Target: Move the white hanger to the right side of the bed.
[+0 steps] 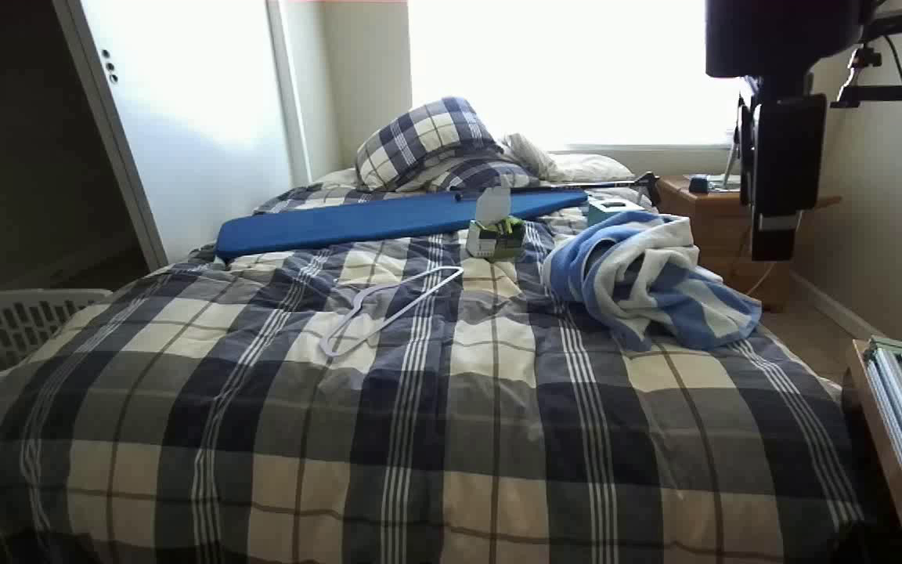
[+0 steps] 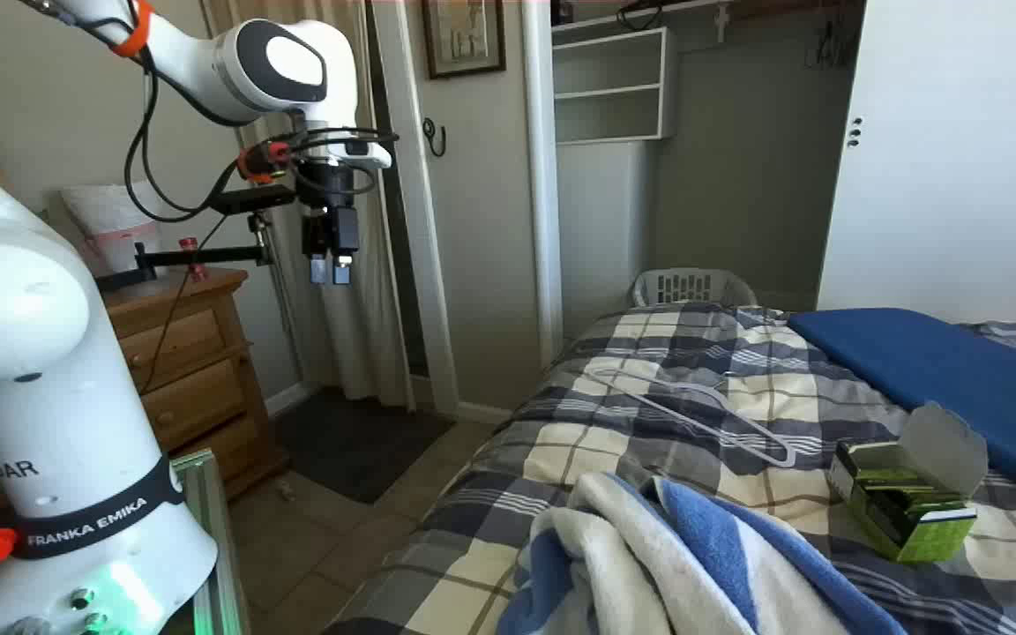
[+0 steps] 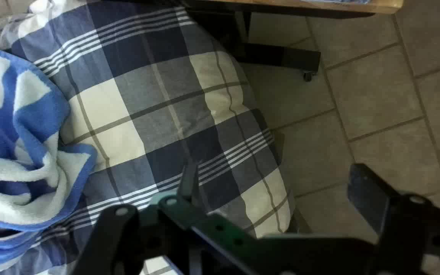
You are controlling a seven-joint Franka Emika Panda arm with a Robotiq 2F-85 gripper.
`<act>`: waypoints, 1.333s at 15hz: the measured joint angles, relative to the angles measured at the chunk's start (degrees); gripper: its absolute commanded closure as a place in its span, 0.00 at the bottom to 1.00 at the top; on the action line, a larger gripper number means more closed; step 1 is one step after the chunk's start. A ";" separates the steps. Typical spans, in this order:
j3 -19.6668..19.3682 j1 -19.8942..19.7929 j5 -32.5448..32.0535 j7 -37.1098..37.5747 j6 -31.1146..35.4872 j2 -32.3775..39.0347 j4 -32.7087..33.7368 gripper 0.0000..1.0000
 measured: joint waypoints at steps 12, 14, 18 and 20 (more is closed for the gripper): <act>-3.67 -2.94 0.34 4.55 14.80 9.31 7.97 0.00; -6.11 -4.76 0.62 5.21 19.60 14.52 11.86 0.00; -10.03 -6.51 2.82 8.65 29.10 26.36 18.82 0.00; -11.01 -6.45 4.46 11.62 34.19 32.61 21.97 0.00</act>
